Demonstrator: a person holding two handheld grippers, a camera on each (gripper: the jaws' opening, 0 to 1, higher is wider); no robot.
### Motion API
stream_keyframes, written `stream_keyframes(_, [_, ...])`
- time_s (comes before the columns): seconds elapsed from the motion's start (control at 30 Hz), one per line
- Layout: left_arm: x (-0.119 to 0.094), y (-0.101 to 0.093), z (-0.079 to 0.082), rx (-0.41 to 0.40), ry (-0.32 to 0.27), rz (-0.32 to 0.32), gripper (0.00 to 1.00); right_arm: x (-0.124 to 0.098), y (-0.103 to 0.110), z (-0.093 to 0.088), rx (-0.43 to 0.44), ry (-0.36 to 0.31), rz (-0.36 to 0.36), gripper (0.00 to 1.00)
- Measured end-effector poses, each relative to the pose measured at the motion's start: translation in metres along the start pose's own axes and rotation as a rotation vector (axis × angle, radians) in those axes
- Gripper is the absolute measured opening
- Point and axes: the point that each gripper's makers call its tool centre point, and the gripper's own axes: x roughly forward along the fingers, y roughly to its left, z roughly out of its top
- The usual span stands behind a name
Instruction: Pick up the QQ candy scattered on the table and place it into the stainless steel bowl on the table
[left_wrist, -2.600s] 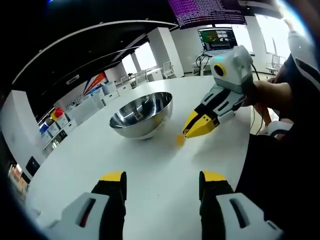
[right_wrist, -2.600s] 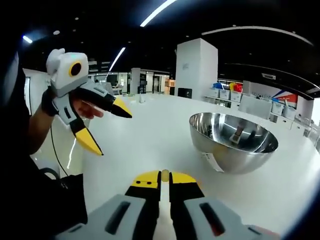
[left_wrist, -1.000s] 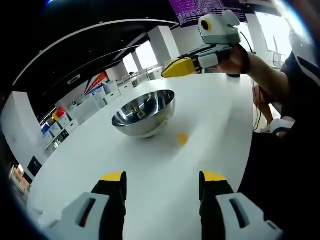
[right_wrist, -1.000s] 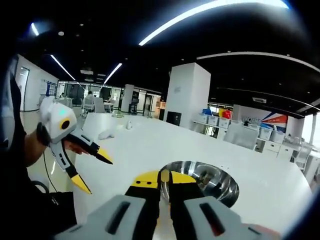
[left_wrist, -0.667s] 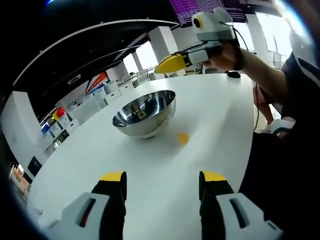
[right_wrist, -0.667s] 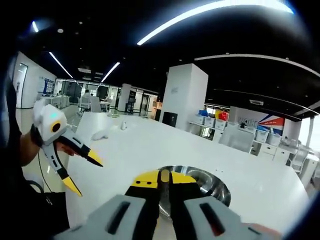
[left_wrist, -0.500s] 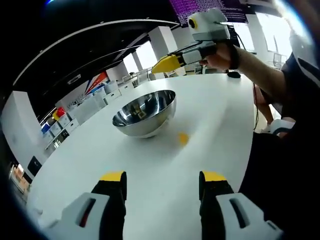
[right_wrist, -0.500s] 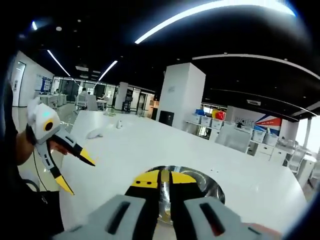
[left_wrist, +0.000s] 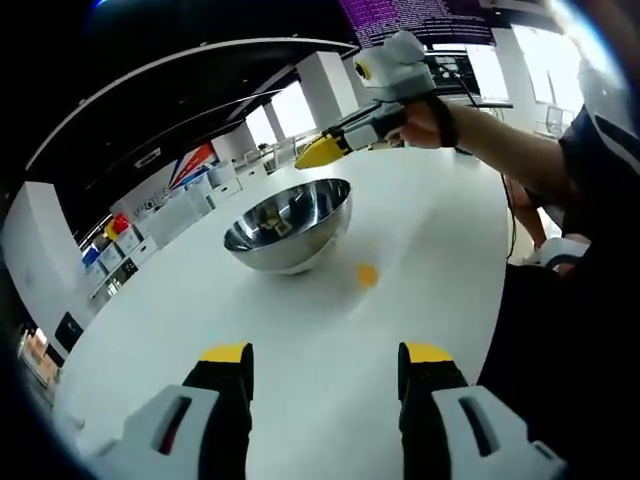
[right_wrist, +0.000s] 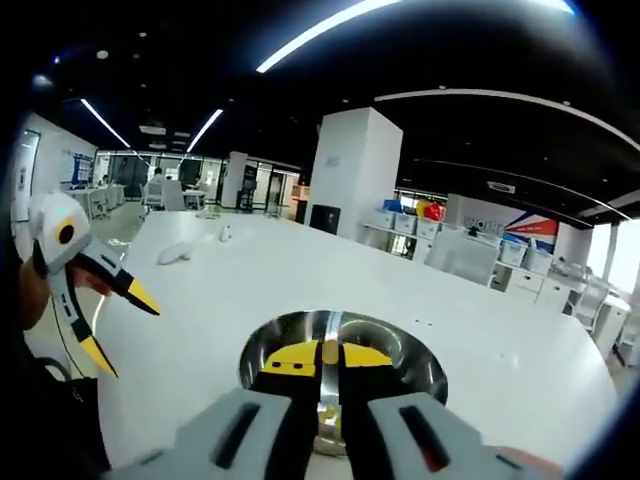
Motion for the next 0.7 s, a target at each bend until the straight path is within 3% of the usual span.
stream_keyframes(0.7, [0.000, -0.001, -0.001, -0.003, 0.001, -0.001, 0.58, 0.028, -0.010, -0.045, 0.035, 0.104, -0.012, 0.05])
